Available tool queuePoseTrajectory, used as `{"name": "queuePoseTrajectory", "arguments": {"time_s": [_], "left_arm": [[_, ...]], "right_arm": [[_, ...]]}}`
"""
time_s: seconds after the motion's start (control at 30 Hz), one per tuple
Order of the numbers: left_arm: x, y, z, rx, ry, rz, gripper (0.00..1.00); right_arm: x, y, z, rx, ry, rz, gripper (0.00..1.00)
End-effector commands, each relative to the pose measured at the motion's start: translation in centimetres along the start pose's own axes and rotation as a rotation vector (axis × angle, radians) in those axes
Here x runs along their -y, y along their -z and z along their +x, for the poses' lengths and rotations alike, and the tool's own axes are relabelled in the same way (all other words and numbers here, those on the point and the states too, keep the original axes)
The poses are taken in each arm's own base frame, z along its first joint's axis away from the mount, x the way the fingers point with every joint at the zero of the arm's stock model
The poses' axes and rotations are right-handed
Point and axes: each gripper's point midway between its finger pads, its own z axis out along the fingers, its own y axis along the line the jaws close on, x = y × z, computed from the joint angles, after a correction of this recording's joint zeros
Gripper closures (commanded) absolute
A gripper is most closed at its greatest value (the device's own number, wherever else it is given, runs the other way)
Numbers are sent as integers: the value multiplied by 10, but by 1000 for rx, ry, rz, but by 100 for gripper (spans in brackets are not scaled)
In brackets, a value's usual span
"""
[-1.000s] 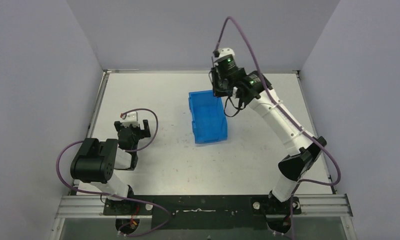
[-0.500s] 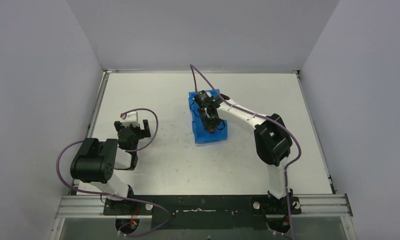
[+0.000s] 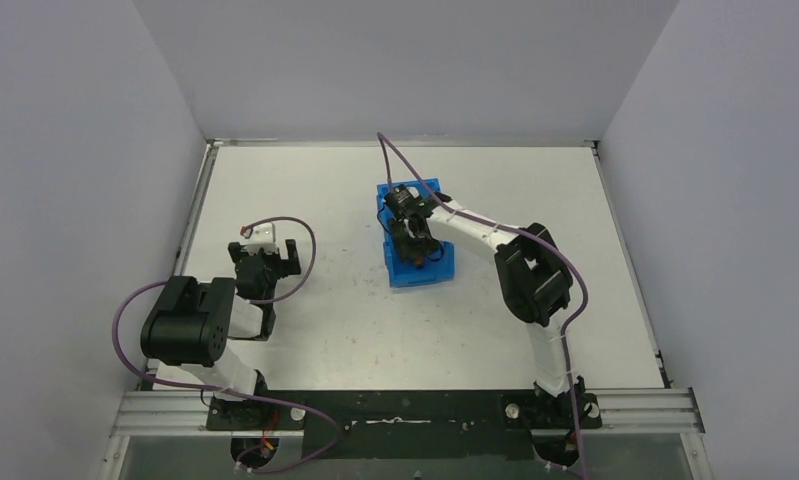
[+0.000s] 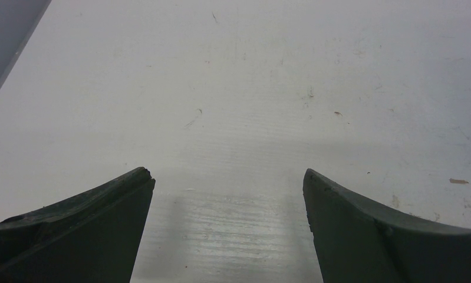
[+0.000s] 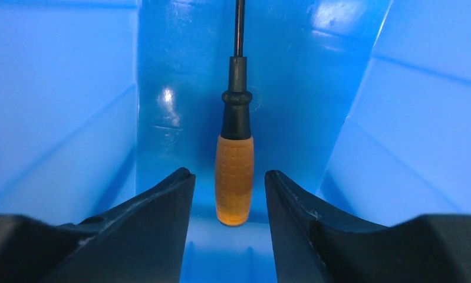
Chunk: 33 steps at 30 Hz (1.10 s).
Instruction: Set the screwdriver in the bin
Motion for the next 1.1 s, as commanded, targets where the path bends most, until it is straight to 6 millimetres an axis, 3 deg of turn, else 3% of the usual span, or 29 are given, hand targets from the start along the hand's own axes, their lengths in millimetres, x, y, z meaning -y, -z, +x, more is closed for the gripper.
{"name": "queuePoseTrajectory", "arguments": {"time_s": [0.0, 0.1, 0.27, 0.3, 0.4, 0.5, 0.6, 0.73, 0.83, 1.07], "left_arm": [[2, -6, -22, 74, 17, 5, 3], [2, -6, -22, 75, 16, 5, 3], [2, -6, -21, 74, 16, 5, 3], [2, -6, -22, 74, 17, 5, 3], [2, -6, -22, 74, 17, 4, 3], [2, -6, -21, 74, 17, 4, 3], [2, -6, -22, 74, 16, 5, 3], [2, -6, -22, 75, 17, 6, 3], [2, -6, -22, 74, 17, 4, 3], [1, -6, -22, 75, 18, 4, 3]], "right_arm": [[-1, 23, -37, 100, -46, -5, 48], [-1, 49, -56, 158, -57, -11, 45], [6, 113, -92, 308, -89, -30, 36], [11, 130, -98, 346, -99, -25, 31], [29, 166, -107, 433, -126, 21, 2], [54, 197, -113, 526, -162, 72, 0], [85, 214, -109, 630, -198, 127, 0], [138, 215, -90, 794, -258, 164, 0], [179, 204, -62, 909, -307, 215, 0], [235, 170, 15, 1066, -348, 397, 0]]}}
